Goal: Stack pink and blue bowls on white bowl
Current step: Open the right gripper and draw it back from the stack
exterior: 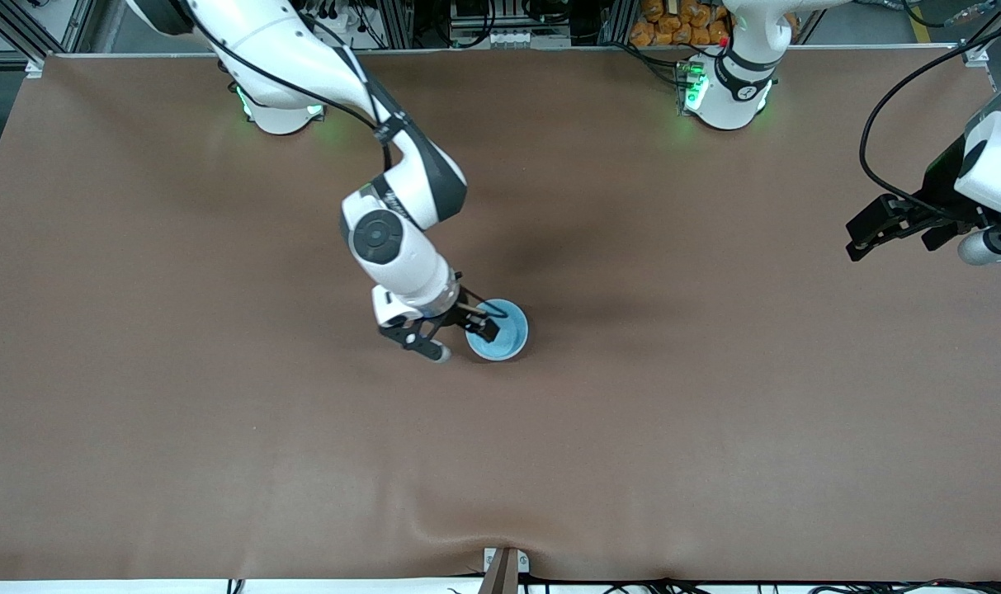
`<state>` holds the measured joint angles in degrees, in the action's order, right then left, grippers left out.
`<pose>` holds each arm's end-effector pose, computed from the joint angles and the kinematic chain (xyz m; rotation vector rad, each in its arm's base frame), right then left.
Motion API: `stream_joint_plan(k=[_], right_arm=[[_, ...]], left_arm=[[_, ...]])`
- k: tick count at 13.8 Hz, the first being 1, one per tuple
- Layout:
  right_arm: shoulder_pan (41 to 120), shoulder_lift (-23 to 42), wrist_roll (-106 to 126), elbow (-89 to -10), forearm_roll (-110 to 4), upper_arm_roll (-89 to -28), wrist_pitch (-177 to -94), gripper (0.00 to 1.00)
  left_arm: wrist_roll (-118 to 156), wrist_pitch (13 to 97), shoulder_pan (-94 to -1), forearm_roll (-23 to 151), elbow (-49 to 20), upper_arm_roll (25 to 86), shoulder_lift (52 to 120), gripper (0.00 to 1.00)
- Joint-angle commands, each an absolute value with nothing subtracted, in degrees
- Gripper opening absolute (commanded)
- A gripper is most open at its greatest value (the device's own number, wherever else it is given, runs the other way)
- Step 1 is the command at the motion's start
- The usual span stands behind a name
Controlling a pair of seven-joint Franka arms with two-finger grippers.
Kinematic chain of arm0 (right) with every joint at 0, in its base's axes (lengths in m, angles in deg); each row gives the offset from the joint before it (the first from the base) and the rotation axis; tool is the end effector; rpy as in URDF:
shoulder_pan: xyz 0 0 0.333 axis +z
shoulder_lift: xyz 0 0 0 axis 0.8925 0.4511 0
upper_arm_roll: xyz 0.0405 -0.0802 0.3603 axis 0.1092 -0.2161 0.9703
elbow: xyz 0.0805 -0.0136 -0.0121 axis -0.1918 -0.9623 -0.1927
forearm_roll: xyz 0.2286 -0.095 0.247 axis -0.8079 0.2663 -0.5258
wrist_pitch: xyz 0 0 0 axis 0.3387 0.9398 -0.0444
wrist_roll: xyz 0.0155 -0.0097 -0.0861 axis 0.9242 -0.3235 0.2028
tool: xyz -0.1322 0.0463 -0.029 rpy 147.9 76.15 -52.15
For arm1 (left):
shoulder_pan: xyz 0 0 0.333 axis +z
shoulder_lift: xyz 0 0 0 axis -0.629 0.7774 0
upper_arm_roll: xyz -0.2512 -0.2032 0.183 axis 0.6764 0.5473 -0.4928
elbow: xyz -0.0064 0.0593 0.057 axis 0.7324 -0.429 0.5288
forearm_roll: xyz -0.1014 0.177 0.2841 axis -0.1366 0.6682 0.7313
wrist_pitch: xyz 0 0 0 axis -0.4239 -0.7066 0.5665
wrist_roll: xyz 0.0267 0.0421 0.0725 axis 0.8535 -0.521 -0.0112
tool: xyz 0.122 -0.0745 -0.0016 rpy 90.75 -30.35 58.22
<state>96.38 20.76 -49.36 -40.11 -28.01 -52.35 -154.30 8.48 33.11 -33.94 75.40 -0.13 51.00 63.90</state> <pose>0.5959 0.4049 0.3458 -2.8098 0.7080 -0.0216 0.5404 -0.0706 0.6581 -3.1258 -0.2218 -0.1809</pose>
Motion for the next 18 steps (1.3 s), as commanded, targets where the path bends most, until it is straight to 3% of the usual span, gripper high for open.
stream_joint_plan(k=[1,5,12,18], right_arm=[[90.9,14.1,-42.4,-41.2,-27.1,-53.5,-146.7,1.00],[83.2,8.7,-26.2,-41.9,-27.2,-53.5,-135.1,1.00],[72.7,-3.1,-7.6,-51.0,-21.8,-53.6,-128.8,1.00],[62.8,-12.1,-1.9,-51.5,-20.5,-51.1,-118.2,1.00]], left_arm=[[9.8,32.3,-33.8,74.2,1.1,51.0,64.3,1.00],[9.7,32.2,-33.9,74.2,1.1,51.0,64.3,1.00],[9.8,32.2,-33.8,74.2,1.2,51.0,64.3,1.00],[10.1,31.7,-33.5,74.0,1.1,51.0,63.9,1.00]])
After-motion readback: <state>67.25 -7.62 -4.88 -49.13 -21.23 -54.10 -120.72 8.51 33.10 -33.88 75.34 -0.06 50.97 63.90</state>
